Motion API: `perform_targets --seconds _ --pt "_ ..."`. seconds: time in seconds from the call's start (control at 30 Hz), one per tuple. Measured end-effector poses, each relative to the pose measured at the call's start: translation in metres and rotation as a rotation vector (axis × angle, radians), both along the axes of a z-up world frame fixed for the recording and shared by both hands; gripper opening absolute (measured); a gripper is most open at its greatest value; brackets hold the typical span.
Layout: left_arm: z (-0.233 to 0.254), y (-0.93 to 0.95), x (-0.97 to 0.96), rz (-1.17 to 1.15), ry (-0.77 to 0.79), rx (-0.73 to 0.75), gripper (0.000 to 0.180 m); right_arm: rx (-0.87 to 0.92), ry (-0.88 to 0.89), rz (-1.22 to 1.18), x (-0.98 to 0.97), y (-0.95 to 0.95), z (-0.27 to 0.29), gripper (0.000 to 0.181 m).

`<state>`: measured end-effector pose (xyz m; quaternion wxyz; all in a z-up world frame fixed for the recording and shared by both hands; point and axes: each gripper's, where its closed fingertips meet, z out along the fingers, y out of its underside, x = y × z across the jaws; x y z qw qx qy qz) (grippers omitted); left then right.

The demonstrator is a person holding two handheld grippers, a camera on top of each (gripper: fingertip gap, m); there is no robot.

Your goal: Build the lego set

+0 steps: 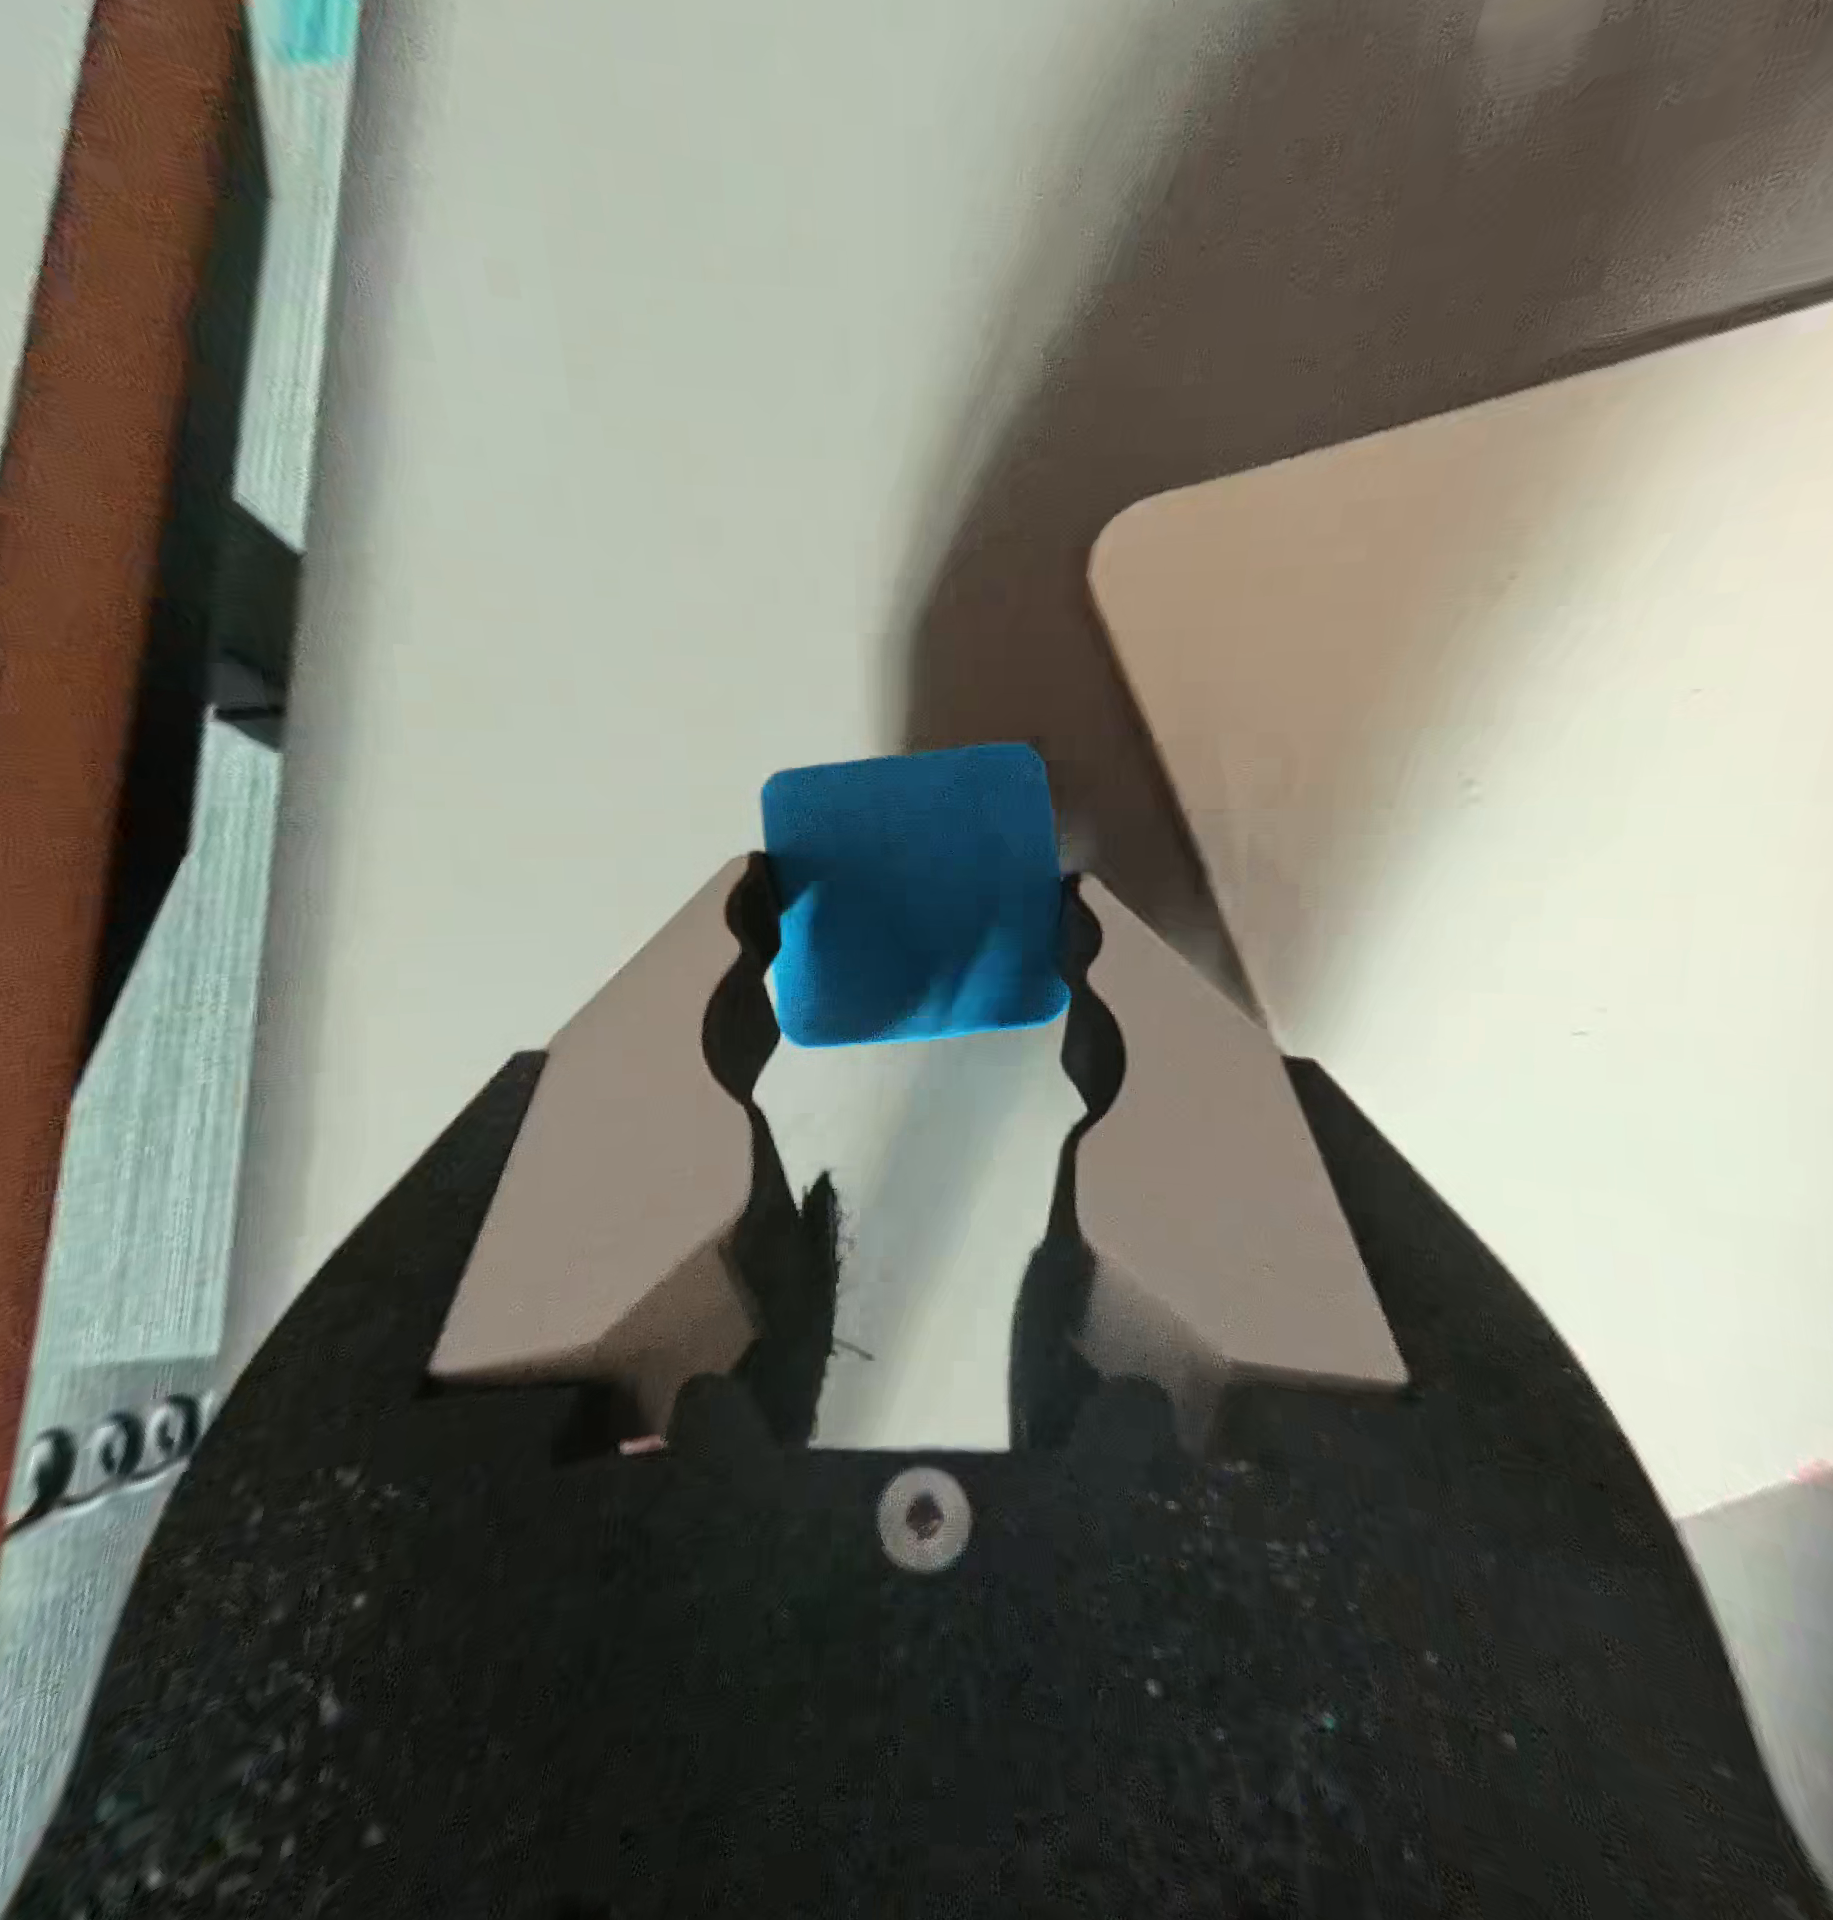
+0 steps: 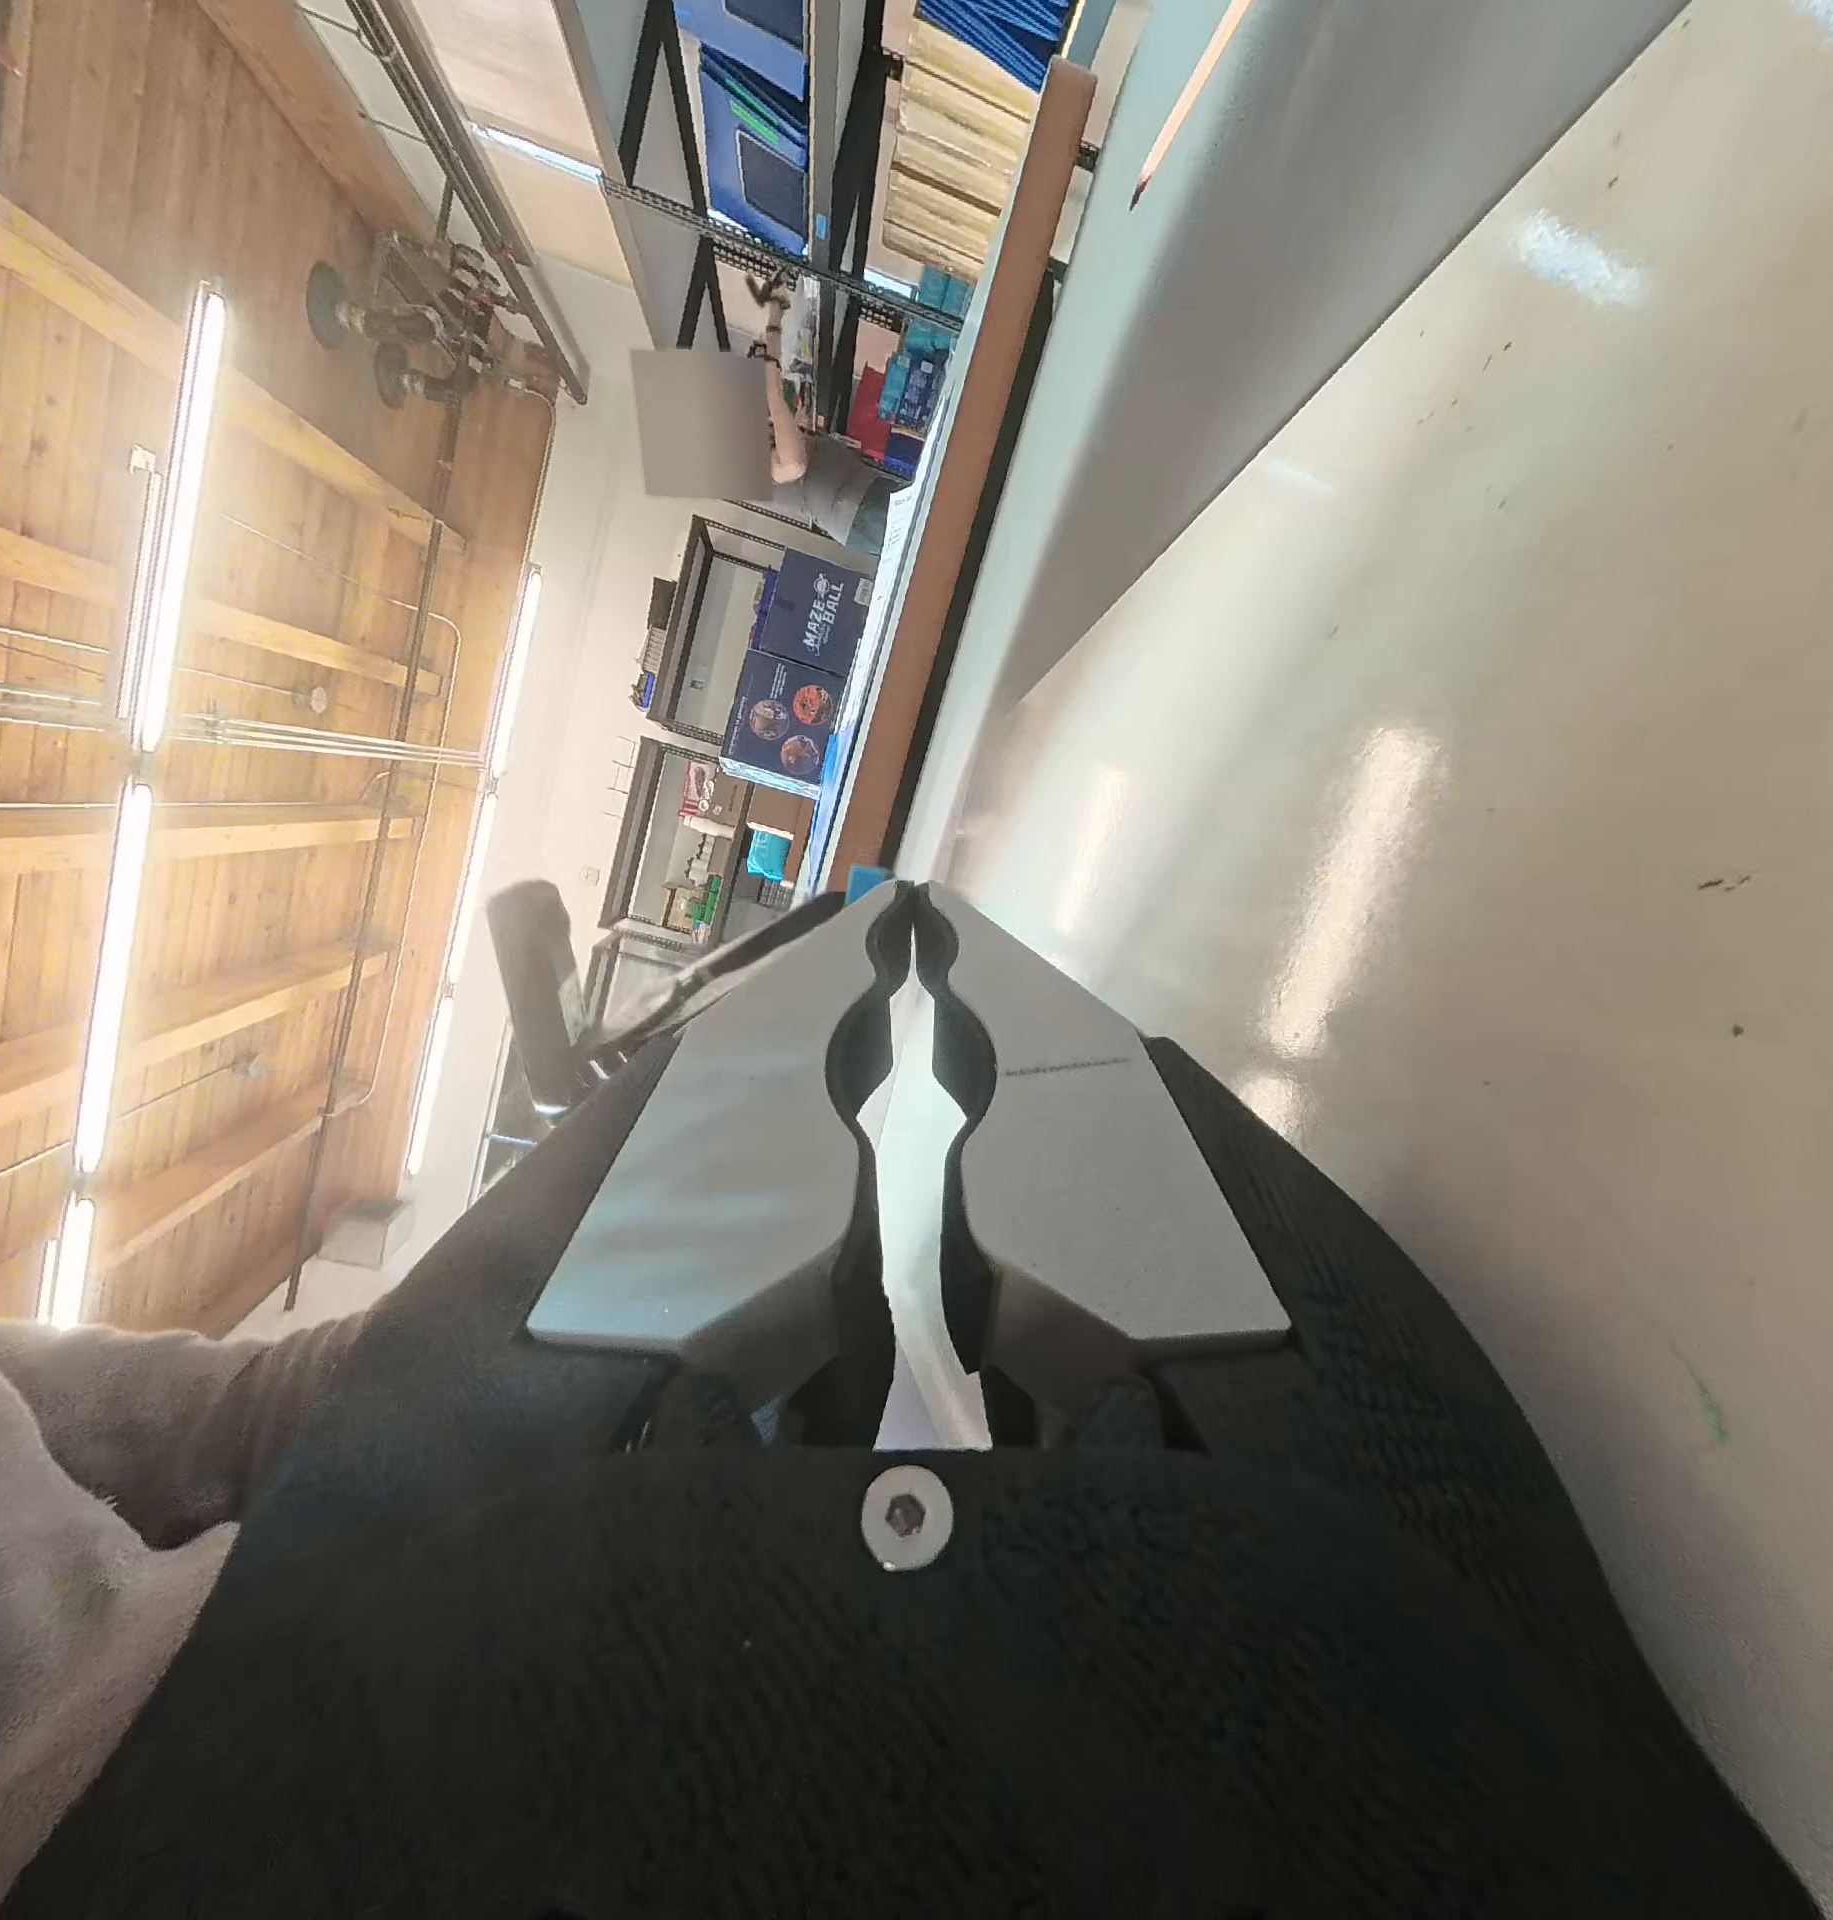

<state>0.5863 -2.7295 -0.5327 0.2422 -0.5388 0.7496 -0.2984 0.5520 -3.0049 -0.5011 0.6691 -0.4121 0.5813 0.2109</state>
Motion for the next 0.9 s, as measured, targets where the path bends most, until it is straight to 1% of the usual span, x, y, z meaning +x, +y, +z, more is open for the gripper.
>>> perform_targets --seconds 0.1,0.17,0.53,0.57,0.6,0.77,0.9 --pt "-0.018 0.023 -0.017 0.036 0.057 0.027 0.053 -0.004 -0.002 0.008 0.000 0.002 0.000 0.000" --pt "-0.017 0.023 -0.019 0.031 0.031 0.035 0.053 -0.007 0.000 0.012 0.000 0.003 0.000 0.000" --pt "-0.013 0.025 -0.020 0.004 0.030 0.021 0.053 -0.024 0.003 0.038 0.000 0.007 0.000 0.000" --pt "-0.001 0.026 -0.018 0.008 -0.018 0.024 0.053 -0.022 0.001 0.042 -0.001 0.007 0.000 0.000" --pt "0.019 0.031 -0.014 0.022 -0.098 0.028 0.052 -0.020 -0.003 0.043 -0.002 0.007 0.000 0.000" --pt "0.158 0.088 -0.030 0.125 -0.489 0.106 0.052 0.001 -0.013 0.040 -0.002 0.006 0.003 0.000" --pt "0.260 0.162 -0.082 0.265 -0.719 0.193 0.052 -0.001 -0.029 0.021 0.002 0.004 0.007 0.000"
